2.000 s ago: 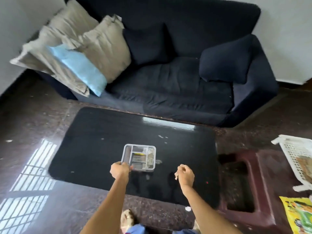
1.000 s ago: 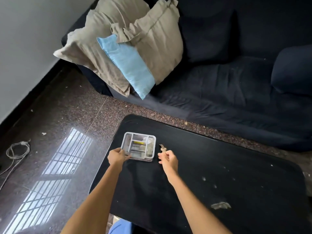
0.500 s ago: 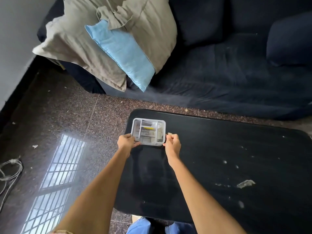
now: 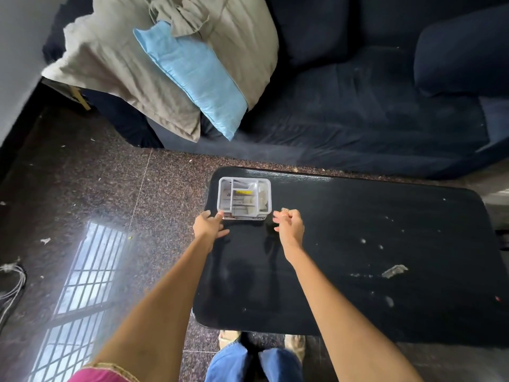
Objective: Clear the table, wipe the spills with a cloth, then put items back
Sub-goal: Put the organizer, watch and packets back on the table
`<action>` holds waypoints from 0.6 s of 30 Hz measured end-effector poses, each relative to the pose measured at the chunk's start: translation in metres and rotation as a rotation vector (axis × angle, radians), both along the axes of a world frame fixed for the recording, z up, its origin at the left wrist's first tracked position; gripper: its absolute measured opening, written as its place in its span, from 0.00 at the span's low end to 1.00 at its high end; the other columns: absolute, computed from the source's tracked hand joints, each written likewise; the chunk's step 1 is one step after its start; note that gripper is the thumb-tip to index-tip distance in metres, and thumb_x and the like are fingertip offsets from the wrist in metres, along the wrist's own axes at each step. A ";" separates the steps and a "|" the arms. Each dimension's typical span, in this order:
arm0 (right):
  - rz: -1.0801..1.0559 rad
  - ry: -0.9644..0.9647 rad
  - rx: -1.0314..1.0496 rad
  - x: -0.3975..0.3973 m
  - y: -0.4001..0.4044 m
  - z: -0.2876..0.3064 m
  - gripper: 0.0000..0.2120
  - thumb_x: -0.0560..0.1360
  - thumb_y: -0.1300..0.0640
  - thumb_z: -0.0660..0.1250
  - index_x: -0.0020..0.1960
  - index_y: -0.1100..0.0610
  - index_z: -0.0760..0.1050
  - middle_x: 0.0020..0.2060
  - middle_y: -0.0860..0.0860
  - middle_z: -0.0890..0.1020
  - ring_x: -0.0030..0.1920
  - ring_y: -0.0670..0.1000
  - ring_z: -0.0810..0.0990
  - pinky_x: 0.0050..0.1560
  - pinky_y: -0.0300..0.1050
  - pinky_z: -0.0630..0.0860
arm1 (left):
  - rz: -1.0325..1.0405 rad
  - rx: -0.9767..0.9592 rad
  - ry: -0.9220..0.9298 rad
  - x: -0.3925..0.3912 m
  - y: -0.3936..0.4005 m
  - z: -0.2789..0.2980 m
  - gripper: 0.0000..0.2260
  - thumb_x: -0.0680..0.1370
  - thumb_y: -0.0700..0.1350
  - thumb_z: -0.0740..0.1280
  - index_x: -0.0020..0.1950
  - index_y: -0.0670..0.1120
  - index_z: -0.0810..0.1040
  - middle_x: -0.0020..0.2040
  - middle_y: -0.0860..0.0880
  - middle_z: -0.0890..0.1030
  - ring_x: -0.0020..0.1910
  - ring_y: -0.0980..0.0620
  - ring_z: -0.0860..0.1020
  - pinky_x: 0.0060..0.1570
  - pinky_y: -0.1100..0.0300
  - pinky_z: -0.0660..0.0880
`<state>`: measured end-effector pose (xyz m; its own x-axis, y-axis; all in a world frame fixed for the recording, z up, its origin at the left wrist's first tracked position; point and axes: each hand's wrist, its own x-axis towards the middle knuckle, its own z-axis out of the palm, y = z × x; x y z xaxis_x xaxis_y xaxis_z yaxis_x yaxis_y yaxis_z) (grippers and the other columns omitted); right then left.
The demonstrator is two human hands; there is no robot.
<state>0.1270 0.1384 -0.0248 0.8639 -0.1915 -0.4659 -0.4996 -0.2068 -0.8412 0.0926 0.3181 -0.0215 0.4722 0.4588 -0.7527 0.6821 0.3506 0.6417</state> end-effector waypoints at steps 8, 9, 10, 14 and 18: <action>0.136 0.067 0.061 -0.071 -0.024 0.011 0.05 0.77 0.65 0.58 0.46 0.61 0.73 0.32 0.51 0.82 0.31 0.48 0.77 0.31 0.36 0.70 | -0.353 -0.297 0.189 -0.058 -0.052 0.006 0.23 0.82 0.54 0.54 0.61 0.36 0.74 0.45 0.43 0.81 0.35 0.51 0.82 0.34 0.60 0.80; 0.174 0.085 0.074 -0.081 -0.031 0.013 0.06 0.77 0.64 0.59 0.46 0.61 0.74 0.32 0.51 0.82 0.31 0.47 0.78 0.30 0.35 0.70 | -0.422 -0.364 0.192 -0.063 -0.064 0.008 0.24 0.82 0.56 0.52 0.62 0.38 0.73 0.49 0.43 0.81 0.41 0.50 0.81 0.40 0.58 0.80; 0.213 0.091 0.089 -0.089 -0.038 0.013 0.06 0.77 0.64 0.60 0.45 0.60 0.75 0.32 0.52 0.82 0.31 0.46 0.78 0.29 0.35 0.70 | -0.455 -0.450 0.190 -0.066 -0.073 0.008 0.24 0.82 0.57 0.51 0.61 0.39 0.73 0.52 0.43 0.81 0.45 0.49 0.81 0.43 0.57 0.79; 0.350 0.127 0.105 -0.116 -0.064 0.013 0.08 0.78 0.66 0.61 0.42 0.59 0.76 0.32 0.54 0.80 0.30 0.47 0.76 0.28 0.36 0.68 | -0.284 -0.596 0.100 -0.067 -0.109 0.004 0.12 0.82 0.48 0.55 0.48 0.43 0.74 0.45 0.44 0.78 0.40 0.48 0.78 0.35 0.58 0.80; 0.374 0.238 0.080 -0.129 -0.081 0.007 0.11 0.76 0.67 0.61 0.39 0.56 0.76 0.32 0.54 0.81 0.28 0.48 0.77 0.26 0.35 0.68 | -0.282 -0.269 -0.029 -0.058 -0.128 -0.008 0.11 0.80 0.34 0.58 0.47 0.47 0.75 0.44 0.46 0.79 0.39 0.53 0.77 0.36 0.63 0.76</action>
